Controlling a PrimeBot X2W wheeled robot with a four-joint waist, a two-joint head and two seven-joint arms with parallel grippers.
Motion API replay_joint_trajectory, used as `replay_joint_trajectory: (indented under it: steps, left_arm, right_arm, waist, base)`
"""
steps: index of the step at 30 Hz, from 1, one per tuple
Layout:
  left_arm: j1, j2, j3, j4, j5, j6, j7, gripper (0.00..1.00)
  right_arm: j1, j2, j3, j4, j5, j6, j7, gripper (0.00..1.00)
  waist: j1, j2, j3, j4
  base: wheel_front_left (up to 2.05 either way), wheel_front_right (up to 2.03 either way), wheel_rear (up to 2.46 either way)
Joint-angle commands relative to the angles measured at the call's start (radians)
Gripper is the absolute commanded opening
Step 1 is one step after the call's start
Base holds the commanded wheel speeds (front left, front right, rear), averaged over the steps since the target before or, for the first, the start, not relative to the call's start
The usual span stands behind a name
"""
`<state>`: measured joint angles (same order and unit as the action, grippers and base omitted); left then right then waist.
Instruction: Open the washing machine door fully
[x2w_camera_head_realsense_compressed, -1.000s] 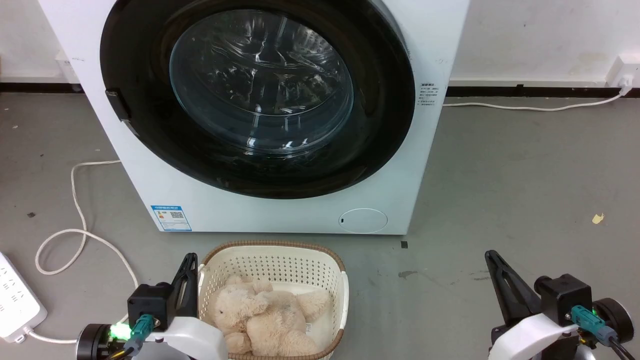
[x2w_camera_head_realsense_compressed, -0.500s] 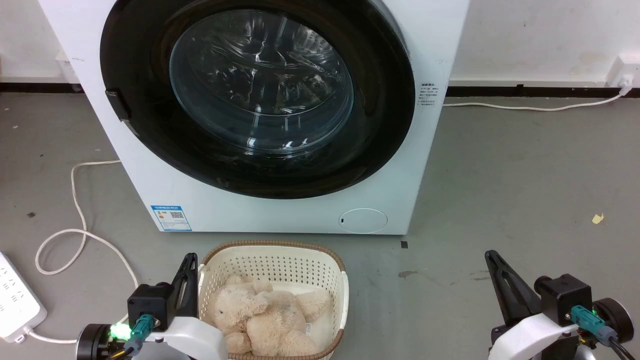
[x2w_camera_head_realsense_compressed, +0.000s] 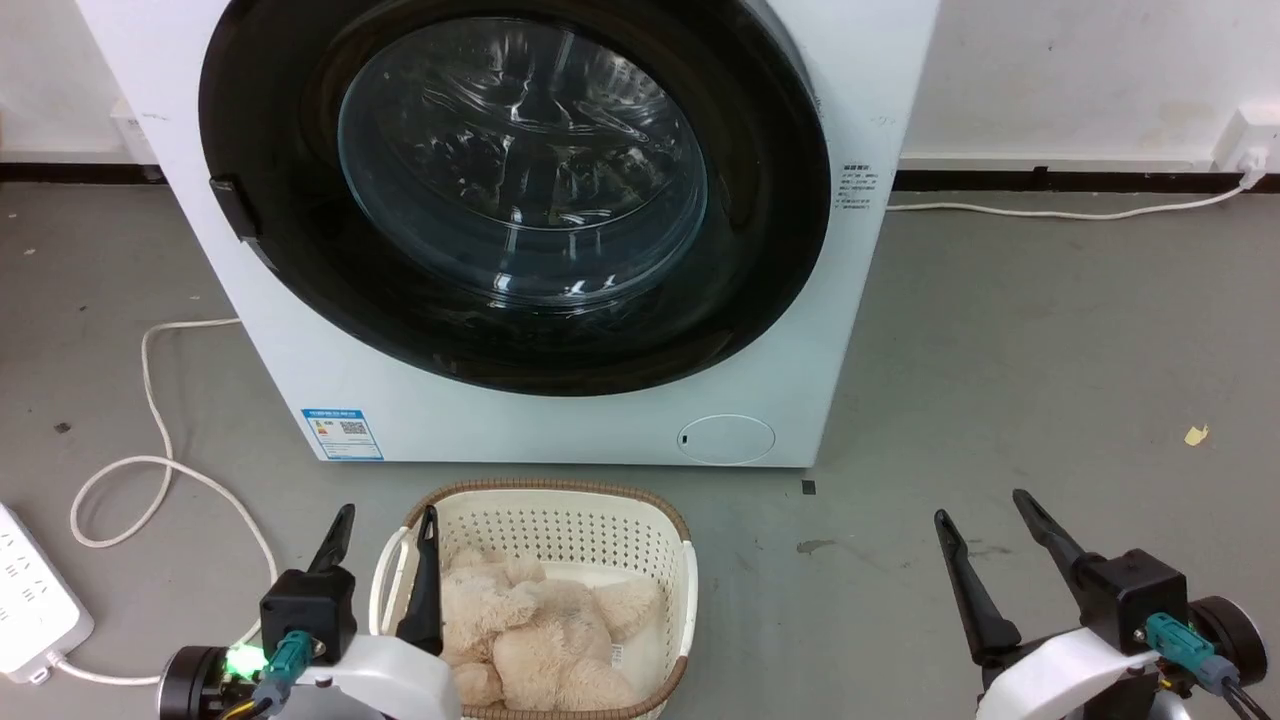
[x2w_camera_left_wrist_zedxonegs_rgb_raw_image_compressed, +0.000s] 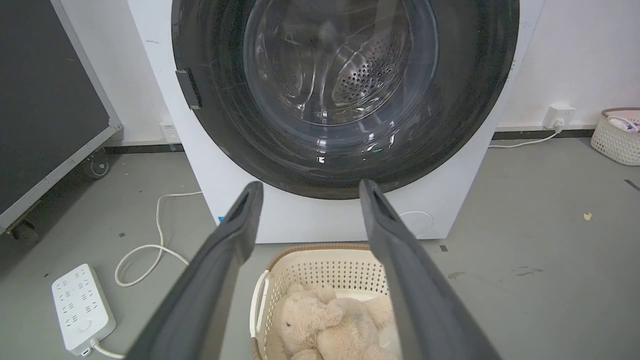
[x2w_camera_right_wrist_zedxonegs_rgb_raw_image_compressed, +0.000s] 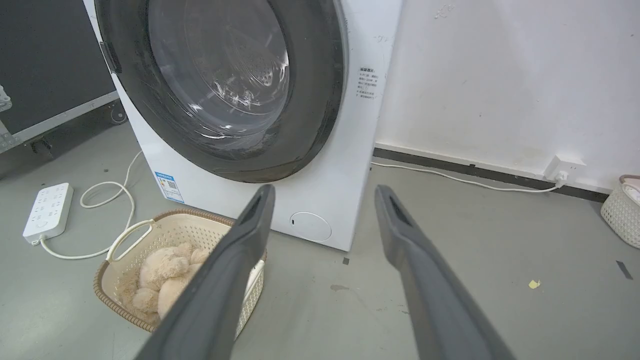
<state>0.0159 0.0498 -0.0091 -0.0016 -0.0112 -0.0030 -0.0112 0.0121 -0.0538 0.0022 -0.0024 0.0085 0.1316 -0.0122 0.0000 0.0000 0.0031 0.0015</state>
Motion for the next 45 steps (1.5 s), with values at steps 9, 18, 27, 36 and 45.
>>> replay_joint_trajectory:
  steps: [9,18,27,36,45]
  left_arm:
    - [-0.004,0.0,-0.013,-0.002,-0.007,0.0,-0.03,1.0]
    - [-0.021,0.0,-0.03,-0.006,-0.015,0.005,-0.048,1.0]
    - [-0.041,0.0,-0.051,-0.011,-0.025,0.012,-0.067,1.0]
    - [-0.058,0.0,-0.072,-0.018,-0.036,0.022,-0.084,1.0]
    - [-0.084,0.0,-0.097,-0.027,-0.049,0.035,-0.105,1.0]
  right_arm:
    - [0.004,-0.001,0.0,-0.008,0.003,0.0,-0.029,1.0]
    - [-0.009,-0.014,-0.003,-0.025,-0.002,0.0,-0.047,1.0]
    - [-0.046,-0.053,-0.001,-0.036,0.017,0.0,-0.059,0.31]
    - [-0.117,-0.104,-0.004,-0.062,0.061,0.0,-0.037,0.0]
    - [-0.26,-0.166,-0.022,-0.08,0.185,0.0,0.037,0.0]
  waist:
    - [0.0,0.0,0.019,0.01]
    - [0.0,0.0,0.058,0.028]
    - [0.0,0.0,0.1,0.052]
    - [0.0,0.0,0.14,0.077]
    - [0.0,0.0,0.196,0.112]
  base:
    - [0.0,0.0,0.0]
    - [0.0,0.0,0.0]
    - [0.0,0.0,0.0]
    - [0.0,0.0,0.0]
    - [0.0,0.0,0.0]
